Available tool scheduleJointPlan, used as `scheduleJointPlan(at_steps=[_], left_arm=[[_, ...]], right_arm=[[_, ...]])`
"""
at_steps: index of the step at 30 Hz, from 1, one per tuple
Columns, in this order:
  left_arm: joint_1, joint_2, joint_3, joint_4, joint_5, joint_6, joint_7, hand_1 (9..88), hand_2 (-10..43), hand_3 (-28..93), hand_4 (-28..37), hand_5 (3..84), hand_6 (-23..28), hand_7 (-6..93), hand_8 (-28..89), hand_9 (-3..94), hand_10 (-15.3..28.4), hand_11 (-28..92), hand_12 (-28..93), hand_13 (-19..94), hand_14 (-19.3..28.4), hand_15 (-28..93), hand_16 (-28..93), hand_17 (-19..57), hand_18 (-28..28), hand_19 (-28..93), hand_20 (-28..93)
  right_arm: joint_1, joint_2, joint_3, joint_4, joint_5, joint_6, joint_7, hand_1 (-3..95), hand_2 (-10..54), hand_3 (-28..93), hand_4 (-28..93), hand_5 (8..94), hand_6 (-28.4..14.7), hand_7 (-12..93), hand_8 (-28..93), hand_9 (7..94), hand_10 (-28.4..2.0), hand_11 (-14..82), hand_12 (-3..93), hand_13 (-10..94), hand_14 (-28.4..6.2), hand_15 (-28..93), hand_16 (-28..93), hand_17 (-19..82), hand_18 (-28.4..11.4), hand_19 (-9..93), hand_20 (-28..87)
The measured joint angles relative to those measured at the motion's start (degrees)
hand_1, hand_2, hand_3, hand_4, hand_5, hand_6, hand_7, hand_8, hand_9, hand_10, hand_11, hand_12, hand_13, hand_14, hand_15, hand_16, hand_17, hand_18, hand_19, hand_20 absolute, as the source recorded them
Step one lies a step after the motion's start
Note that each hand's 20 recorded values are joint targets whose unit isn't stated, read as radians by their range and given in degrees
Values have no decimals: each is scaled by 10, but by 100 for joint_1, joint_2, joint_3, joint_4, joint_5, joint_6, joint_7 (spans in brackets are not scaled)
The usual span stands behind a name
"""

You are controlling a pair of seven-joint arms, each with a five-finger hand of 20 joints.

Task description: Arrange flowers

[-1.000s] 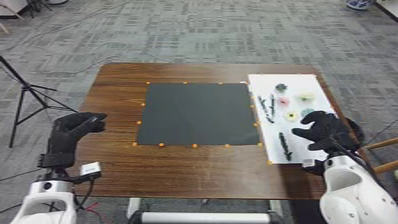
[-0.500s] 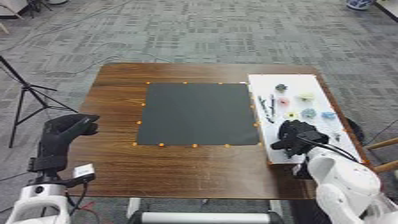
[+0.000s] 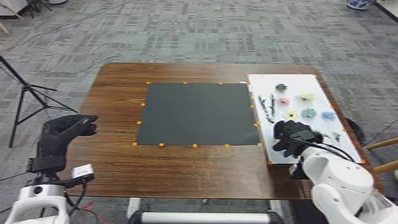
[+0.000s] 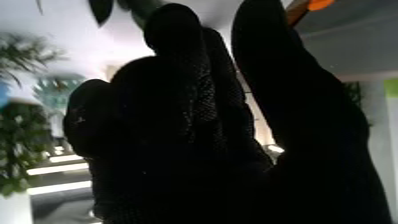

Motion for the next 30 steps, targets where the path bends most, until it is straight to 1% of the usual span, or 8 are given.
scheduleJointPlan(at_steps=[5, 8, 13, 16, 19, 24, 28, 30], left_arm=[[54, -16, -28, -12, -12, 0, 3, 314, -7, 660, -152, 617, 27, 235, -76, 619, 149, 340, 190, 487, 186, 597, 35, 85, 185, 566, 575], [47, -22, -11, -12, -11, 0, -1, 313, -7, 662, -151, 616, 27, 235, -77, 619, 149, 339, 190, 486, 186, 596, 36, 85, 184, 566, 574], [19, -34, 39, -9, -1, -31, -32, 314, -7, 661, -152, 616, 26, 235, -77, 619, 148, 339, 190, 486, 187, 596, 36, 85, 184, 566, 574], [-4, -39, 40, -7, 5, -65, -57, 314, -8, 662, -152, 616, 26, 235, -77, 619, 149, 338, 190, 486, 187, 596, 36, 85, 184, 565, 574], [-11, -43, 34, -7, 6, -85, -78, 314, -8, 662, -151, 615, 26, 234, -76, 619, 149, 338, 190, 487, 187, 596, 36, 85, 184, 565, 574], [-9, -59, 2, -11, 26, -138, -125, 314, -8, 662, -151, 614, 26, 233, -76, 619, 150, 338, 189, 486, 187, 595, 36, 85, 184, 565, 574], [-8, -72, -39, -18, 63, -183, -169, 314, -8, 661, -151, 614, 26, 231, -76, 618, 150, 336, 189, 486, 187, 595, 36, 85, 184, 565, 574], [-8, -76, -49, -21, 67, -196, -184, 314, -8, 660, -150, 614, 26, 231, -76, 618, 151, 336, 189, 487, 187, 595, 36, 86, 184, 565, 574]], right_arm=[[-268, -96, 367, -293, 586, 173, -70, 477, -95, 629, -172, 479, -18, 409, -85, 788, -118, 360, 439, 865, -40, 584, 333, 594, -121, 932, 507], [-308, -187, 574, -485, 774, 309, -146, 440, -95, 649, -169, 480, -21, 402, -84, 779, -123, 391, 373, 864, -40, 583, 336, 594, -121, 932, 511], [-267, -238, 713, -561, 672, 466, -204, 403, -95, 649, -168, 474, -35, 369, -76, 756, -129, 361, 336, 858, -47, 580, 338, 589, -123, 932, 514], [-273, -236, 713, -516, 202, 380, -199, 398, -95, 645, -169, 478, -37, 358, -73, 756, -131, 351, 330, 855, -49, 576, 336, 586, -124, 932, 514], [-319, -213, 708, -442, -12, 92, -157, 398, -95, 638, -171, 543, -53, 291, -57, 770, -133, 329, 313, 855, -48, 575, 331, 584, -123, 932, 508], [-475, -60, 606, -266, 14, -61, -64, 414, -95, 632, -177, 585, -59, 274, -36, 800, -132, 317, 304, 869, -46, 562, 326, 593, -119, 932, 503], [-574, 163, 542, -218, -40, 0, -62, 440, -95, 638, -198, 501, -48, 462, -55, 811, -120, 392, 329, 886, -38, 562, 336, 611, -113, 932, 516], [-589, 309, 484, -211, -126, 4, -66, 465, -95, 633, -204, 466, -47, 527, -65, 818, -115, 404, 347, 894, -36, 568, 339, 622, -109, 932, 526]])
